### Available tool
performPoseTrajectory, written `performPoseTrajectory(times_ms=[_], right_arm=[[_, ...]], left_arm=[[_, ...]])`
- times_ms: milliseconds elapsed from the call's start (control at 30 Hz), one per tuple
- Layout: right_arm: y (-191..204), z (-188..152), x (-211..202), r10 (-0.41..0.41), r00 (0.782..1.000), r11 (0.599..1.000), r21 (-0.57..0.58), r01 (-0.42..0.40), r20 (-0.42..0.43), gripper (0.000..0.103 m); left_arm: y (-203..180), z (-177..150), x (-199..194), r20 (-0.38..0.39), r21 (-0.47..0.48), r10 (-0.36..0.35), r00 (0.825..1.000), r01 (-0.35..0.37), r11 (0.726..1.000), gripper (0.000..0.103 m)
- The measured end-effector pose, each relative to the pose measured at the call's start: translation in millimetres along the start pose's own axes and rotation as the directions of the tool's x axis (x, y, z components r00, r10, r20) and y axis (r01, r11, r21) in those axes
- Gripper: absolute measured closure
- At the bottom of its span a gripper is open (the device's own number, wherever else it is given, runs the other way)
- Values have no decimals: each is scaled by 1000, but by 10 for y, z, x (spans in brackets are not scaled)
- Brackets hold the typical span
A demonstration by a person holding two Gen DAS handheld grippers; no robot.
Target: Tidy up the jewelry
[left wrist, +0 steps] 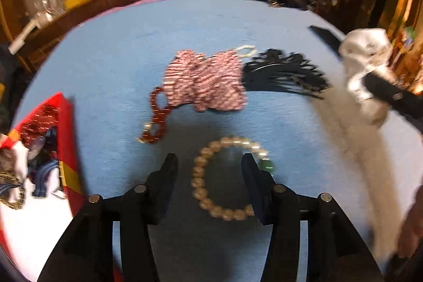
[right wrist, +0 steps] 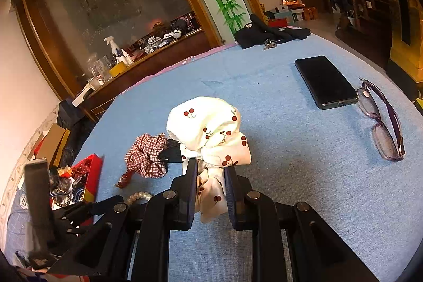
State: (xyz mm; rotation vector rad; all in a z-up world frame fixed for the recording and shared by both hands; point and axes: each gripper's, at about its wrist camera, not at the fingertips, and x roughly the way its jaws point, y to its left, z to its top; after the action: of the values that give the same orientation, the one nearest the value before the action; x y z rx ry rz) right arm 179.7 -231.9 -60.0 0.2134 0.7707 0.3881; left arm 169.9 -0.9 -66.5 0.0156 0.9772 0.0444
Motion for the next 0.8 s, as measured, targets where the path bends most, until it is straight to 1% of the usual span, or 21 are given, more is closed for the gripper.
performPoseTrajectory(times_ms=[133, 167, 200, 233, 267, 333, 400, 433, 533, 733, 800], right_arm=[[9, -5, 3, 6, 1000, 1000, 2, -6, -6, 82], [17, -5, 8, 7, 1000, 1000, 0, -7, -7, 82], [25, -7, 11, 7, 1000, 1000, -3, -7, -10, 82], [32, -10, 16, 8, 1000, 1000, -6, -8, -12, 82], [45, -15, 26, 11, 1000, 1000, -10, -11, -17, 82], [79, -28, 63, 19, 999, 1000, -24, -20, -35, 82], [120, -46, 90, 20, 999, 999, -44, -22, -45, 82], [137, -56, 96, 19, 999, 998, -54, -21, -47, 82], [150, -63, 112, 24, 998, 998, -61, -27, -53, 82], [186, -93, 182, 20, 996, 996, -82, -27, -83, 82], [209, -117, 202, 24, 995, 995, -94, -33, -96, 82]], left_arm=[[-22, -21, 15, 24, 2, 11, 1000, -11, 1000, 55], [-41, -13, 21, 33, 4, 0, 999, 0, 1000, 57], [-63, -9, 23, 43, 12, -22, 999, 22, 1000, 69], [-89, -1, 22, 49, 16, -40, 998, 39, 999, 85], [-116, -5, 21, 55, 21, -43, 998, 42, 999, 95], [-138, -12, 14, 64, 35, -49, 997, 47, 998, 94], [-157, -9, 2, 56, 35, -117, 992, 115, 993, 94], [-157, -9, -18, 58, 31, -135, 989, 133, 991, 94], [-163, 3, -105, 101, 31, -139, 985, 137, 990, 94], [-172, 52, -157, 126, 22, -174, 977, 172, 985, 94], [-179, 47, -200, 146, 20, -184, 972, 183, 983, 94]])
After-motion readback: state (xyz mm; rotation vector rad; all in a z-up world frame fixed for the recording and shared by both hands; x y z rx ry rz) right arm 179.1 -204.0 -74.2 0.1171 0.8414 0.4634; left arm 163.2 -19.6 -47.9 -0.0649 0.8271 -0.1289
